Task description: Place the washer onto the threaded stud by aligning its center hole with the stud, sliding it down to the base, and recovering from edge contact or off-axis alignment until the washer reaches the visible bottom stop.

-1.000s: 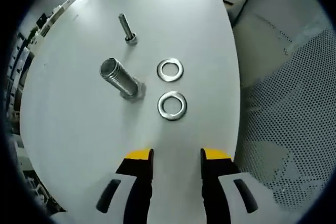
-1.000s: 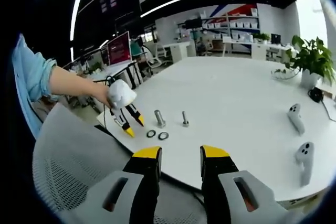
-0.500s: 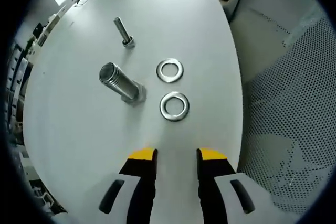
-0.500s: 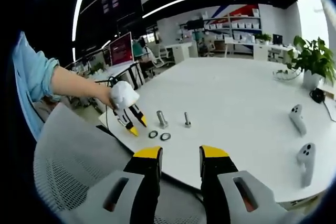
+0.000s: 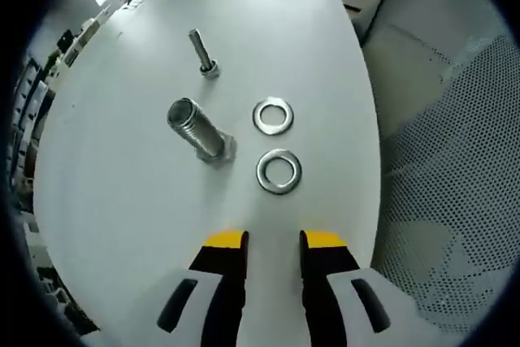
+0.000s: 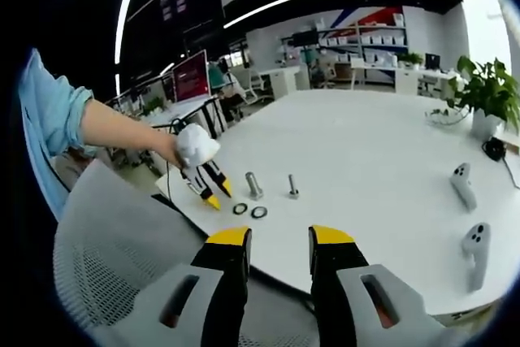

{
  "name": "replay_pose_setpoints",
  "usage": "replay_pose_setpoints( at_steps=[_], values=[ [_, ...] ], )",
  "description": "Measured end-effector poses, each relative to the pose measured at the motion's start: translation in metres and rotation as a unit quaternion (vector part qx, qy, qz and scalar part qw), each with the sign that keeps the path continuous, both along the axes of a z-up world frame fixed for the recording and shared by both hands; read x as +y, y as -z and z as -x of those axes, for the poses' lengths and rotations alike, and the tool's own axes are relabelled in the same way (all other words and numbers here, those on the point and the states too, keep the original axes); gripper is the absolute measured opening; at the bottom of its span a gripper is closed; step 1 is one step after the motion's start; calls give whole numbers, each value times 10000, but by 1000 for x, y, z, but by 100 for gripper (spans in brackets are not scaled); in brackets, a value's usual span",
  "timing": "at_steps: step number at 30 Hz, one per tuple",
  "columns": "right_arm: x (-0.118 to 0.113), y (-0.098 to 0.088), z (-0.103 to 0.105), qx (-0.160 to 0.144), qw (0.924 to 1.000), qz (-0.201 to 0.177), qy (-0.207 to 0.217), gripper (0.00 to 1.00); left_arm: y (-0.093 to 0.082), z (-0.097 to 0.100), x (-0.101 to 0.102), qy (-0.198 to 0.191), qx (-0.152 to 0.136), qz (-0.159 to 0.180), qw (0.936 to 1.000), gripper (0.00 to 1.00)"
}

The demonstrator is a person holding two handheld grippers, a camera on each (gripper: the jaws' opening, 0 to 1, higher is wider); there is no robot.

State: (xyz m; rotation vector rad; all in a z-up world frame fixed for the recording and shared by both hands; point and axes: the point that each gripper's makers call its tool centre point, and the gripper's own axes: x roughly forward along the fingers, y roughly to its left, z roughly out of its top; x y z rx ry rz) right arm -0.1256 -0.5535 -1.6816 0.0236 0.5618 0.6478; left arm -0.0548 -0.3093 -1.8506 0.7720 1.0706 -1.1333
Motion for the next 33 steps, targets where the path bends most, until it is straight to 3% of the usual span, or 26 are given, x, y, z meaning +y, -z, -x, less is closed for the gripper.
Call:
replay_pose_setpoints(
  at_steps=[2,3,8,9,13,20,29,31,33],
  values=[
    [0,-1,-1,-24,10000,-49,37,30,-2,-1,-9,-409,92,300,9987,26],
    [-1,-2,-1,-31,10000,-70,50,30,-2,1,-13,-418,136,395,9983,30],
    [-1,-2,-2,-42,9999,-88,67,30,0,1,-27,327,-360,124,9987,40],
    [-1,-3,-2,-47,9999,-91,69,30,2,5,-33,336,-207,231,9990,40],
    [-2,-3,-2,-59,9999,-113,115,30,2,0,-43,256,-243,265,9990,45],
    [-2,-4,-3,-69,9998,-144,132,30,2,0,-43,301,-206,108,9993,45],
    [-2,-4,-3,-77,9998,-154,130,30,1,-2,-44,158,-220,141,9995,39],
    [-2,-4,-3,-76,9998,-150,125,30,0,2,-47,176,-223,130,9995,30],
    [-2,-4,-3,-77,9998,-155,127,30,1,10,-50,474,-234,84,9986,21]
  ],
)
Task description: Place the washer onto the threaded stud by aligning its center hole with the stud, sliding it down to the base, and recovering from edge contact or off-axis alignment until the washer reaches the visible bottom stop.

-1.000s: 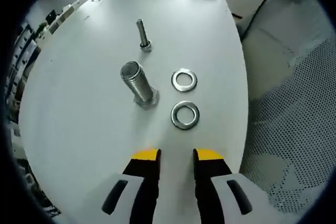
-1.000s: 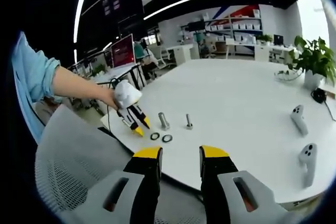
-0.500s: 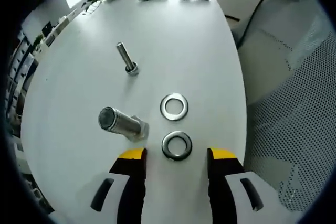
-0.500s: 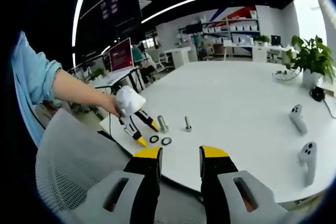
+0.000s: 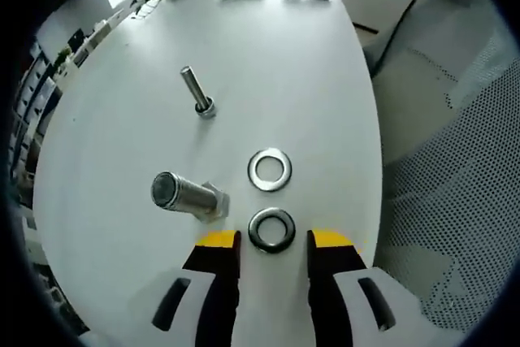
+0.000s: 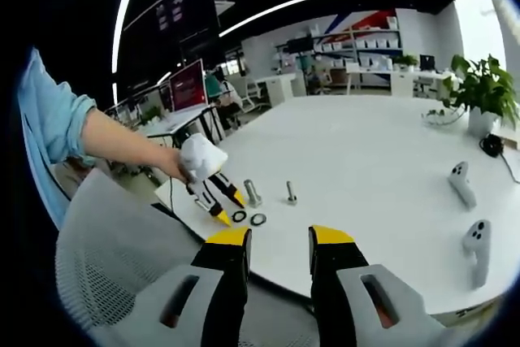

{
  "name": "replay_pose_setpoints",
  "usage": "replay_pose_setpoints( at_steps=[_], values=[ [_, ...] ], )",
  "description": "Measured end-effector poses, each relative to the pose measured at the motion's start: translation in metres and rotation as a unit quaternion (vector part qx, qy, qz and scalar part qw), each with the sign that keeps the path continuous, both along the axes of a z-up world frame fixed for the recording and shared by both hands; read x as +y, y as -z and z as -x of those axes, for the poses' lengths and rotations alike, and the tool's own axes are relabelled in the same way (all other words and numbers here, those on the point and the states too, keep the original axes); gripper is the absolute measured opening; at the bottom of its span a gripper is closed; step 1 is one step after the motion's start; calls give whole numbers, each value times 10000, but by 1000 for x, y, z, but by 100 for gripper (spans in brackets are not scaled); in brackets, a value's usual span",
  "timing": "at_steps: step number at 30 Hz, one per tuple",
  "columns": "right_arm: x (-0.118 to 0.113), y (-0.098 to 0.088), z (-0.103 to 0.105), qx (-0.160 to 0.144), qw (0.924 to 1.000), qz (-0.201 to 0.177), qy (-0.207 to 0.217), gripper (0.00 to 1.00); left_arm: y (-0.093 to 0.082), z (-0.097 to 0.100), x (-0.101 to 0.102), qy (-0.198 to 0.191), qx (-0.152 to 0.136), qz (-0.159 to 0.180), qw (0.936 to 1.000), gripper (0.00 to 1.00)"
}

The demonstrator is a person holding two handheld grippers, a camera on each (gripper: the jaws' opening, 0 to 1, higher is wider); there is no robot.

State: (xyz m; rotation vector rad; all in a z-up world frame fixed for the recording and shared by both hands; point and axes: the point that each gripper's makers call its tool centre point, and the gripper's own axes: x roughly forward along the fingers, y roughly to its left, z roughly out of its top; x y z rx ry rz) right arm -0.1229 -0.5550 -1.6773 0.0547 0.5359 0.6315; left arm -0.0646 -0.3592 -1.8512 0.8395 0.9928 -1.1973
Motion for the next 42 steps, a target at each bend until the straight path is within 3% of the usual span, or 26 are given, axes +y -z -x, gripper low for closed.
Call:
replay_pose_setpoints(
  at_steps=[21,27,42],
  values=[
    [-1,-2,-1,-39,10000,-54,60,30,-3,-4,0,-150,-7,150,9998,20],
    [-1,-1,0,-29,10000,-38,49,30,-3,-8,-2,-199,-182,289,9992,19],
    [-1,0,0,-6,10000,-11,15,29,-6,-15,-3,-345,-203,331,9986,19]
  ],
)
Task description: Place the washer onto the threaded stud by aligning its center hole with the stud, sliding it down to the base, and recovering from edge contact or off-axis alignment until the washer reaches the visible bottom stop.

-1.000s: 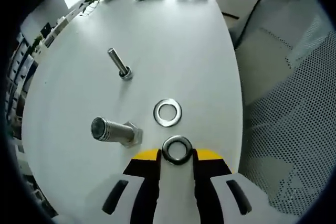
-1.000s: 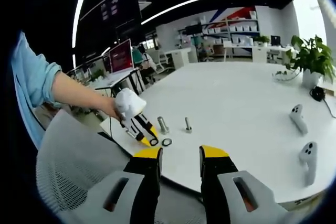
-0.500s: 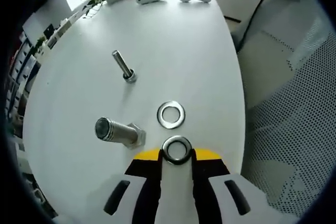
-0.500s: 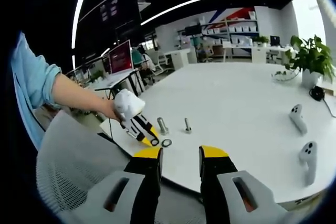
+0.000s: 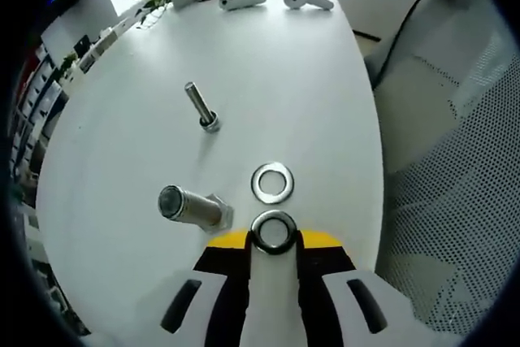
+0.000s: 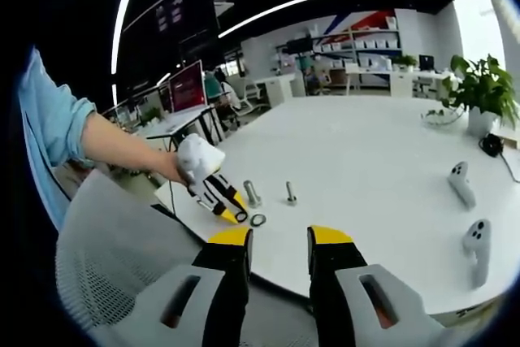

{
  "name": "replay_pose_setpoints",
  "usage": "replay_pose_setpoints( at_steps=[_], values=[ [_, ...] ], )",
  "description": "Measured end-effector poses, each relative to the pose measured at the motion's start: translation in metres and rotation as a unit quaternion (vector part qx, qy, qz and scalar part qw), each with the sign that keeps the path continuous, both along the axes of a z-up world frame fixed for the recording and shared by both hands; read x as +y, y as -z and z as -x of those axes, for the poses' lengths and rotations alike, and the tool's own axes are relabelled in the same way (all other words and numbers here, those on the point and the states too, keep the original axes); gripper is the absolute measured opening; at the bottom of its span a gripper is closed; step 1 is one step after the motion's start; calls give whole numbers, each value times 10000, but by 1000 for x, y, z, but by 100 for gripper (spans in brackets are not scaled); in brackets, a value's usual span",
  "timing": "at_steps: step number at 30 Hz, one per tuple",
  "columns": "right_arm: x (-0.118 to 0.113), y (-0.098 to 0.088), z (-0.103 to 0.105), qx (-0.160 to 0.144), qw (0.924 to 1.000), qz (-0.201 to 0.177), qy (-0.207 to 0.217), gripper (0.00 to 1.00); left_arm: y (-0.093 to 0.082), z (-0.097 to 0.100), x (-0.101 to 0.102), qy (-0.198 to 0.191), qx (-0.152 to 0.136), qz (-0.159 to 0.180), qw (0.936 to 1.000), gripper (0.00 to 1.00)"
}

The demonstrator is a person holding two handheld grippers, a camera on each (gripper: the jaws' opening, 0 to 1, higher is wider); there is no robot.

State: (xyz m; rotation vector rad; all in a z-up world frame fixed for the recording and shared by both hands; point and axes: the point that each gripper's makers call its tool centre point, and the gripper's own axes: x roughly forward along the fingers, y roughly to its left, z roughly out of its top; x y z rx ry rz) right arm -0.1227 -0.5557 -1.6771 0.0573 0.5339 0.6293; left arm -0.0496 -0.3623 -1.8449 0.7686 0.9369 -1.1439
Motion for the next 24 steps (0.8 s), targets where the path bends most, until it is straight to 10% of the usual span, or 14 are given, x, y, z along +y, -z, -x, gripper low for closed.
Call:
replay_pose_setpoints(
  at_steps=[24],
  values=[
    [1,-1,1,-15,10000,-23,-25,29,-70,-9,-6,117,-419,176,9989,19]
  ],
)
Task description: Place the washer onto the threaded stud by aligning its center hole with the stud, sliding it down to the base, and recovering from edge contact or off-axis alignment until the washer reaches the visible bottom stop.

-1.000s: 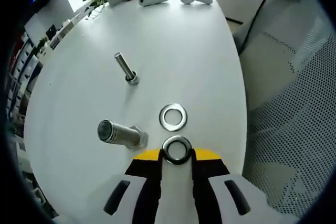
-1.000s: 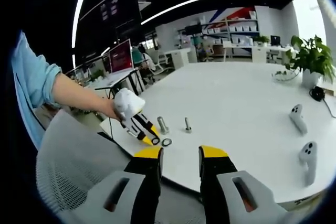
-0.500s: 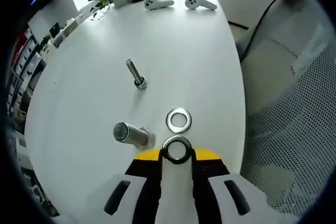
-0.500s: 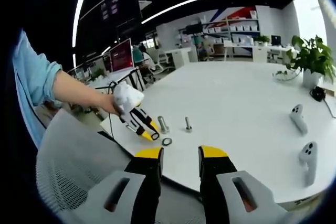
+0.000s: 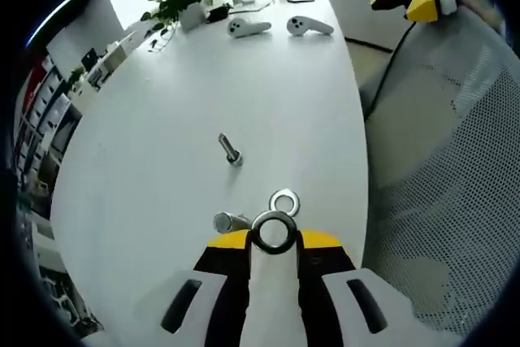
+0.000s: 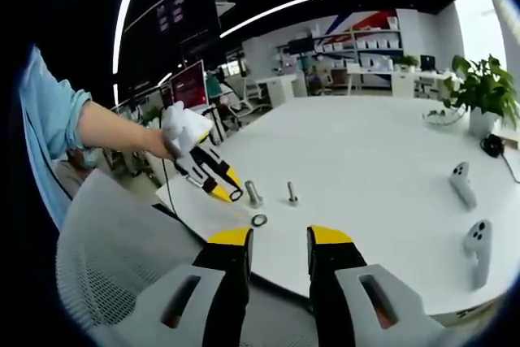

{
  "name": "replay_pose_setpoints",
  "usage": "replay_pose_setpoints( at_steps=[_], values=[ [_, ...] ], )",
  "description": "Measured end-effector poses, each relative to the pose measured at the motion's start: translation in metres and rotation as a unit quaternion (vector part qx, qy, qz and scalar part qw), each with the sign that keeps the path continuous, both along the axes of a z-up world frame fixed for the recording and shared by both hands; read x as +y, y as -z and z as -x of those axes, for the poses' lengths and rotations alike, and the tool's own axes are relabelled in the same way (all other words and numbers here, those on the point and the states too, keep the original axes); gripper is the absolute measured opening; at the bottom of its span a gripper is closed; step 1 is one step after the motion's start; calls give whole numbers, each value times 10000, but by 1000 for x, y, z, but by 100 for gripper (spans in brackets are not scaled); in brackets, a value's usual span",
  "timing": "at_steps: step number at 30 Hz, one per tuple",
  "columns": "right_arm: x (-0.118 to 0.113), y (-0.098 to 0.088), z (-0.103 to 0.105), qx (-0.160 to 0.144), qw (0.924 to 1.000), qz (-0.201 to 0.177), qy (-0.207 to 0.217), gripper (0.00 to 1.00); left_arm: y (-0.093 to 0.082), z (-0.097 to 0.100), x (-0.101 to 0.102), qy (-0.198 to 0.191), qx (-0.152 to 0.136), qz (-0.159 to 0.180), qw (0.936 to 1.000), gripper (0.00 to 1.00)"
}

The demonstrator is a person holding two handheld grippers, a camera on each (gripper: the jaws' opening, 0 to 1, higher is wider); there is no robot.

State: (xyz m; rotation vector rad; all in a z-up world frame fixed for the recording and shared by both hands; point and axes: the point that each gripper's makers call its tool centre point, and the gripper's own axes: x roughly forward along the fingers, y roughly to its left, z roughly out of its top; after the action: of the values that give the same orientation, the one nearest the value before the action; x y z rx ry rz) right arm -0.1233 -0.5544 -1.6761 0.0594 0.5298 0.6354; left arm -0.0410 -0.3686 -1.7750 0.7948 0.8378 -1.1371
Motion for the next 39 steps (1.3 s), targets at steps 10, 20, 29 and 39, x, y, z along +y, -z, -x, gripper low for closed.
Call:
replay_pose_setpoints(
  at_steps=[10,20,29,39],
  values=[
    [0,0,0,-14,10000,-16,25,29,-11,-23,0,-33,-299,-48,9995,19],
    [-1,0,-1,-17,10000,-18,41,29,1,-39,6,-70,-352,-306,9989,19],
    [-1,-1,-1,-26,10000,-36,65,29,10,-41,3,-12,-281,-401,9988,19],
    [-2,0,-1,-10,10000,-21,63,28,27,-41,2,74,-143,-610,9980,19]
  ],
)
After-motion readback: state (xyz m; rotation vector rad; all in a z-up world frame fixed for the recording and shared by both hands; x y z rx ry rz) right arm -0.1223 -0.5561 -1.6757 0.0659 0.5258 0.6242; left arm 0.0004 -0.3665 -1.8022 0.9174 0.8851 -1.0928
